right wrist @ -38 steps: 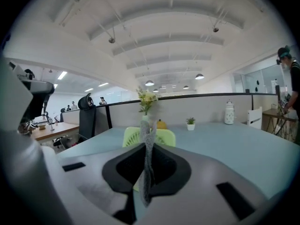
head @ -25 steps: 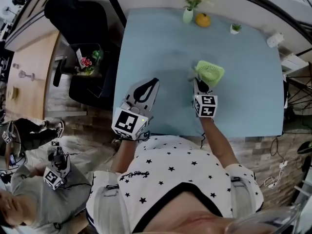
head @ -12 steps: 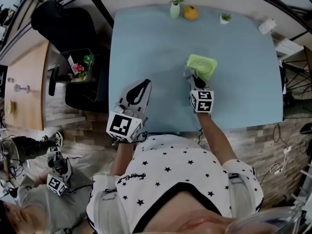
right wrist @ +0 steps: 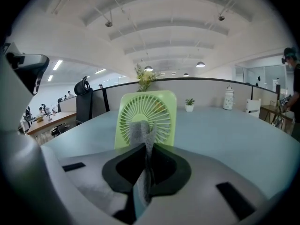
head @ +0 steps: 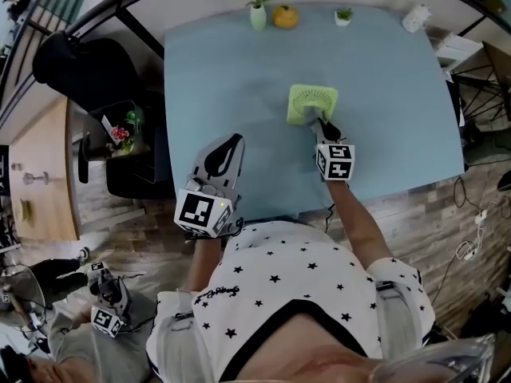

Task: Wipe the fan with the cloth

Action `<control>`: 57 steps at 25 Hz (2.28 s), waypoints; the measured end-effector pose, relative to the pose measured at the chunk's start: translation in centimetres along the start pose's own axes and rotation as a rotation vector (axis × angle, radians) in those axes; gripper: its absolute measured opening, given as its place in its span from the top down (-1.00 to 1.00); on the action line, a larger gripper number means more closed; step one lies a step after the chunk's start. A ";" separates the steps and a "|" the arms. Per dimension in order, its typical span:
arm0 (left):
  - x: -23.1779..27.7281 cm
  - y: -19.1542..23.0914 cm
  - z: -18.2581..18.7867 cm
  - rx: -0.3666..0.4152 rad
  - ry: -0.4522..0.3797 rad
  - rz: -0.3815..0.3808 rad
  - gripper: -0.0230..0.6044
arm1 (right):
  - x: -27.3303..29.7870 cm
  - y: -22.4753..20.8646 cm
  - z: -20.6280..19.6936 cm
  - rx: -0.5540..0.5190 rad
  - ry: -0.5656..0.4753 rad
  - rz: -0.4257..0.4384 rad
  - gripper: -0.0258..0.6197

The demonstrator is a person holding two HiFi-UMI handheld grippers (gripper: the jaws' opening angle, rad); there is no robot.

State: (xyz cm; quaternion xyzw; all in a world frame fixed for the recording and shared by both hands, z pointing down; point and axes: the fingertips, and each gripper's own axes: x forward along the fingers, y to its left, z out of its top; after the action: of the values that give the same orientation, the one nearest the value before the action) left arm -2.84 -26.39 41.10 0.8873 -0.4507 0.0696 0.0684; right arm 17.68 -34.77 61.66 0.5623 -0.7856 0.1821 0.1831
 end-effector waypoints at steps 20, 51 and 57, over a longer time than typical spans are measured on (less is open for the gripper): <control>1.7 -1.0 0.0 0.002 0.011 -0.063 0.81 | -3.4 -5.0 -0.1 0.096 -0.037 -0.123 0.86; 2.4 2.1 -1.8 -0.091 0.031 -0.014 0.81 | 1.7 4.8 -1.5 -0.148 0.057 0.131 0.87; 3.4 0.8 -1.6 -0.073 0.037 -0.047 0.81 | 0.2 1.6 -2.4 -0.118 0.064 0.067 0.87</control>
State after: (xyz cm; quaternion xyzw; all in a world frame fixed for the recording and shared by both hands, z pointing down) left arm -1.61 -29.29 43.34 0.8932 -0.4306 0.0678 0.1106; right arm 16.35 -33.27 63.69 0.5177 -0.8071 0.1596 0.2347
